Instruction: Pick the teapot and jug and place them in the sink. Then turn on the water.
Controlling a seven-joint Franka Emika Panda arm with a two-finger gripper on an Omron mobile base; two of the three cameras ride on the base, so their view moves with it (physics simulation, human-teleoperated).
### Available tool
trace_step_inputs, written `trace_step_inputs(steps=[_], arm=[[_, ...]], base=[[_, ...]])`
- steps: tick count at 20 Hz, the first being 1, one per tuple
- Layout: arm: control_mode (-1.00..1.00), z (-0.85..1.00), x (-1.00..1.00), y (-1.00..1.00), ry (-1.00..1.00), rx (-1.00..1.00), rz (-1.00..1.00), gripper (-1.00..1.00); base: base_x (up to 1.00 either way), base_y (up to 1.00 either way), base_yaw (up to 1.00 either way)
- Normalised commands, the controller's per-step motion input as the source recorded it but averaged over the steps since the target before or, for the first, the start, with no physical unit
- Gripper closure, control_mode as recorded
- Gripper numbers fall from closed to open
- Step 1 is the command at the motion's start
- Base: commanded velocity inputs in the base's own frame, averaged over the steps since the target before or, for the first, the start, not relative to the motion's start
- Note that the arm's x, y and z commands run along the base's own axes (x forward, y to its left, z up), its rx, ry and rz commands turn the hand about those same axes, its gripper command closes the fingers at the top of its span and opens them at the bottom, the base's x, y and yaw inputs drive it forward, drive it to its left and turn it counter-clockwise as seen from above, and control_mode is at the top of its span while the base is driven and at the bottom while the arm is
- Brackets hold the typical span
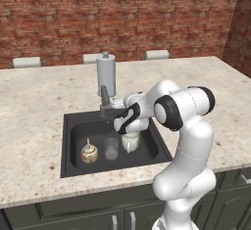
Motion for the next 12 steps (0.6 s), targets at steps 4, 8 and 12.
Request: trace_step_inputs(steps=[4, 8, 12], arm=[[-1.0, -0.3, 0.09, 0.0, -0.09, 0.0, 0.0, -1.0], [-1.0, -0.28, 0.09, 0.0, -0.07, 0.0, 0.0, -1.0], [-1.0, -0.28, 0.07, 0.0, -0.05, 0.0, 0.0, -1.0]], base=[[0.0, 0.0, 0.0], [0.0, 0.0, 0.0], [0.0, 0.0, 0.0]])
